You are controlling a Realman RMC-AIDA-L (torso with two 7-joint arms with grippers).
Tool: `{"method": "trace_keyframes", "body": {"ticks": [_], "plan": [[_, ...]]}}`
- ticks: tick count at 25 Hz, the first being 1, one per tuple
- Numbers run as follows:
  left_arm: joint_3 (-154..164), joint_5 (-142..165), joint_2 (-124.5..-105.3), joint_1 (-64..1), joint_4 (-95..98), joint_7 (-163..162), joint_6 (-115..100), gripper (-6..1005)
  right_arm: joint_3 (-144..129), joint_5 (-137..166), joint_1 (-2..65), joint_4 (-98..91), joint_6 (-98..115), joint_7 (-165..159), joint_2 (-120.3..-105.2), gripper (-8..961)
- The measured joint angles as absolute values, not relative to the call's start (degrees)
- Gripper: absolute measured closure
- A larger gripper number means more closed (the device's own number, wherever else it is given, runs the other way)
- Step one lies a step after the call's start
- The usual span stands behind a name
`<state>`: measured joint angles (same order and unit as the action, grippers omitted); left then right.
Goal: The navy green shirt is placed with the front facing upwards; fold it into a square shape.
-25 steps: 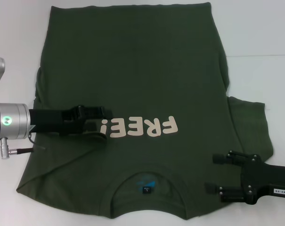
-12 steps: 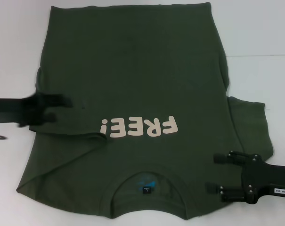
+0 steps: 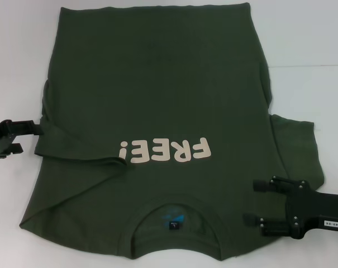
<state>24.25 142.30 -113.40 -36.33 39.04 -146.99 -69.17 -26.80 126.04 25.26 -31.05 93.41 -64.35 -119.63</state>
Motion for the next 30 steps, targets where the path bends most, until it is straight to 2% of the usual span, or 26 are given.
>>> {"method": "trace_keyframes", "body": {"ticks": [22,30], "plan": [[25.85,142.11,-115.12,-37.65,35.22,-146.00,-64.27,225,-26.80,126.04,25.49,-31.03,92.12,-64.43,-119.79,65],[25.80,141.25,-116.36,-38.03,35.28,-144.30,-63.19,322,-26.81,126.04,25.44,-31.02,92.03,-64.43,-119.79,65]]}}
